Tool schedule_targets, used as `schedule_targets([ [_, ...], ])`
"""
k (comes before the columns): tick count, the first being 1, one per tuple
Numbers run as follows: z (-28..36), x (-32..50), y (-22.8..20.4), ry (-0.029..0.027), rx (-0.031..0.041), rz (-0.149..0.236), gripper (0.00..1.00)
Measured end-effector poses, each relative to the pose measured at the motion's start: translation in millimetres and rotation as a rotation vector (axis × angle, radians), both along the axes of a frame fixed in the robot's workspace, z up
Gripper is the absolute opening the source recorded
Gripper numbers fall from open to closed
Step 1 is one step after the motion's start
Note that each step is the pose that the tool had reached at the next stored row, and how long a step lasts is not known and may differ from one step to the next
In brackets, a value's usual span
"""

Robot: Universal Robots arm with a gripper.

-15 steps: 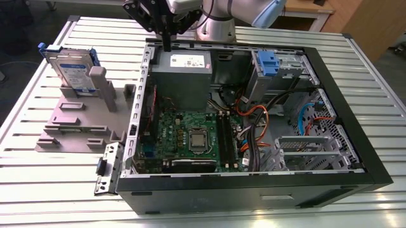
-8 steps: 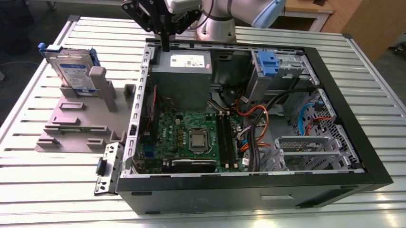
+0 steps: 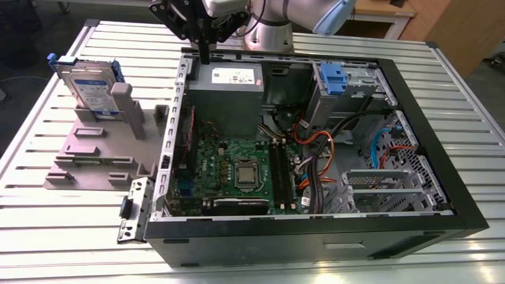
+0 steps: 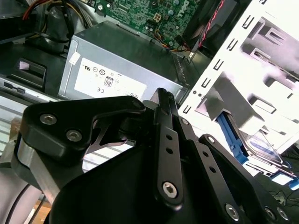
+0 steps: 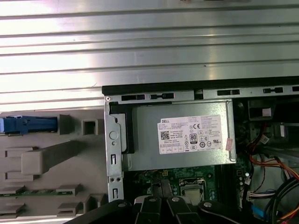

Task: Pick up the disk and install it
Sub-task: 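Reach for the disk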

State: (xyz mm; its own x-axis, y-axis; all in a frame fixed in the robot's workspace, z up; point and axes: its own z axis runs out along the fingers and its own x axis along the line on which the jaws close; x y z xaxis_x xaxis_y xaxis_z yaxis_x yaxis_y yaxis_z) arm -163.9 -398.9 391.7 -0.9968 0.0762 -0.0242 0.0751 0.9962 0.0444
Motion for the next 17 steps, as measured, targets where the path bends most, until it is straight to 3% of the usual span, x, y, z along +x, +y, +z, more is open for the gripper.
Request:
schedule_targets([
  [1,0.0,-0.2,0.0,0.0,0.0,0.0,0.11],
  [3,-0.4,-7.9,0.0,0.0,0.0,0.0,0.11],
  [17,-0.5,-11.5,0.0,0.0,0.0,0.0,0.11],
])
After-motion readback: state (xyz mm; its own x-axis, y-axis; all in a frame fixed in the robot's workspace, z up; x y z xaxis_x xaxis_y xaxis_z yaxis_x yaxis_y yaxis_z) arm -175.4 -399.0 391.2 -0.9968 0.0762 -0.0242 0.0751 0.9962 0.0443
